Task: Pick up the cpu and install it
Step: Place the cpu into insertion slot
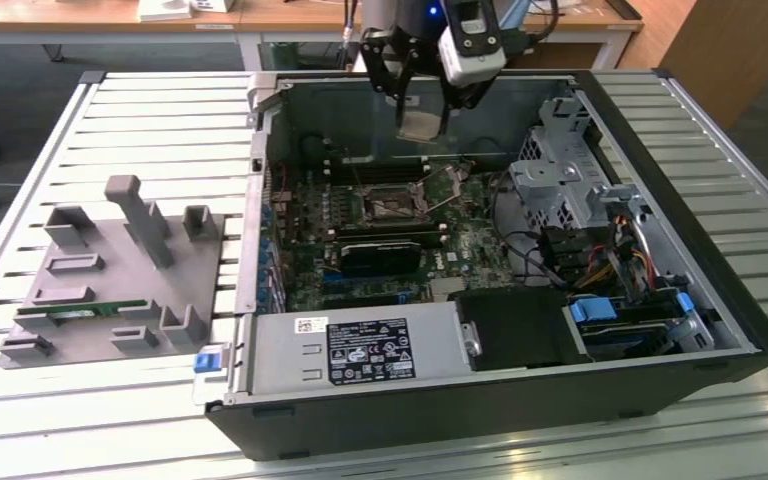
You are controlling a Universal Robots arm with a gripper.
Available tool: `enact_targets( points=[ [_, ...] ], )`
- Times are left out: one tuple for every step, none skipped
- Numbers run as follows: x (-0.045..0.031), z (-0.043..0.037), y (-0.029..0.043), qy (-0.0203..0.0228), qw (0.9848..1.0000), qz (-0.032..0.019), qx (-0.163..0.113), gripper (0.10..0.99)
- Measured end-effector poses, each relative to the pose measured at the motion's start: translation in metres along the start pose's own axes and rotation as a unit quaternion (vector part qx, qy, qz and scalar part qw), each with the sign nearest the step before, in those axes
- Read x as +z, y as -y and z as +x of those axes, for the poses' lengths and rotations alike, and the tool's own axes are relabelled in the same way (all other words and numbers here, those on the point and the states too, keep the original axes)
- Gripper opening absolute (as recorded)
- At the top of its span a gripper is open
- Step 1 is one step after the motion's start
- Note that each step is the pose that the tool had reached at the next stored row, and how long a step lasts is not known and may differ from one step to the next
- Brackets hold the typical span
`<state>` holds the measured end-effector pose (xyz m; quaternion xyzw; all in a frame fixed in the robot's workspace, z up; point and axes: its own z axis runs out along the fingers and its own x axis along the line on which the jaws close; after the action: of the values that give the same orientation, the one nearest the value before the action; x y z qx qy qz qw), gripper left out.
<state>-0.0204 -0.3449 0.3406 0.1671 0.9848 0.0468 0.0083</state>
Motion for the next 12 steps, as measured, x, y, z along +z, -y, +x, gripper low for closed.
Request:
enact_targets(
  points=[
    [0.0018,0.0001,0.0,0.0009,1.0,0.0001,0.008,0.529],
    [0.0034,0.0001,0.0,0.0017,0.9999,0.0003,0.016,0.529],
    [0.005,0.0002,0.0001,0.0024,0.9997,0.0004,0.024,0.529],
    [0.0066,0.0003,0.0002,0.0032,0.9995,0.0005,0.032,0.529],
    [0.0081,0.0005,0.0004,0.0039,0.9992,0.0006,0.039,0.529],
    [0.0093,0.0011,0.0003,0.0045,0.999,0.0009,0.044,0.529],
    [0.0105,0.0016,0.0002,0.0051,0.9988,0.0012,0.049,0.529],
    [0.0117,0.0021,0.0001,0.0057,0.9985,0.0014,0.054,0.529],
    [0.0127,0.0023,0.0001,0.0063,0.9982,0.0017,0.06,0.529],
    [0.0138,0.0025,0.0,0.0071,0.9977,0.0018,0.067,0.529],
    [0.0148,0.0026,0.0,0.0078,0.9972,0.0019,0.074,0.529],
    [0.0158,0.0026,0.0,0.0085,0.9966,0.0019,0.082,0.529]
  ],
)
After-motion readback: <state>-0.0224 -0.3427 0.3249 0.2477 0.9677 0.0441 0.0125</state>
